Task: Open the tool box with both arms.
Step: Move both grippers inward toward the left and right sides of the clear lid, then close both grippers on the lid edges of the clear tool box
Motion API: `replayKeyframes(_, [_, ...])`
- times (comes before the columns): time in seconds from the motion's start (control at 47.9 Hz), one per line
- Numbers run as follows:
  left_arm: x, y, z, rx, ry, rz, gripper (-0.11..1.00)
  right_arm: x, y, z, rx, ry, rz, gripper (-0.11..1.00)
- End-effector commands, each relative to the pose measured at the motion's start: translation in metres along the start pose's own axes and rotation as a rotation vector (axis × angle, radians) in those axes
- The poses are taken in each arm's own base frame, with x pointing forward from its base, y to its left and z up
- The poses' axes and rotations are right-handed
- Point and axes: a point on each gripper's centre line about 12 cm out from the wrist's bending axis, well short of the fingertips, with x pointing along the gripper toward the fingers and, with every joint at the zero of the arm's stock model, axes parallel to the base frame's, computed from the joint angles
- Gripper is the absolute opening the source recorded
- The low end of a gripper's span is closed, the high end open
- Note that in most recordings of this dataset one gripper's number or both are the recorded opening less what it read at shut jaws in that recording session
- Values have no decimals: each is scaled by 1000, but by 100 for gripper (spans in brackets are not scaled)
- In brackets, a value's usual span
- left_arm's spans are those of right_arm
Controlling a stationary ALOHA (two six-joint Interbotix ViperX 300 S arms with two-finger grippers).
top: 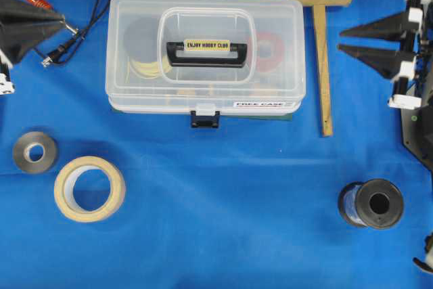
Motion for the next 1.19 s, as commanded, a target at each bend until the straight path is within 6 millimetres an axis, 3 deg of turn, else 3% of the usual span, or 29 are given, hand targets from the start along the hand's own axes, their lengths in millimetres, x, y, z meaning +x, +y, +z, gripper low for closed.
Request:
replayKeyframes(0.0, [2, 1, 2, 14, 25, 1, 31, 3, -4, 4, 9, 36, -19, 48])
replayKeyframes(0.084, [2, 0, -5, 22, 93, -3, 56, 5, -4, -1, 11, 119, -24, 71])
replayKeyframes(0.146, [1, 1, -10, 22, 143, -2, 74, 7, -5, -5, 12, 202, -26, 83])
replayKeyframes(0.251, [-1, 4, -20, 12, 234, 11, 91, 9, -6, -13, 16, 340, -35, 82])
replayKeyframes(0.439, [3, 9, -39, 0, 351, 31, 91, 23, -12, -33, 27, 474, -59, 82])
replayKeyframes(0.71, [28, 9, -73, 1, 524, 25, 91, 47, -18, -60, 33, 611, -76, 82])
replayKeyframes(0.919, [44, 10, -81, 3, 538, 24, 91, 56, -18, -67, 34, 645, -77, 82])
replayKeyframes(1.169, [62, 8, -74, 4, 469, 18, 91, 66, -17, -62, 28, 587, -68, 82])
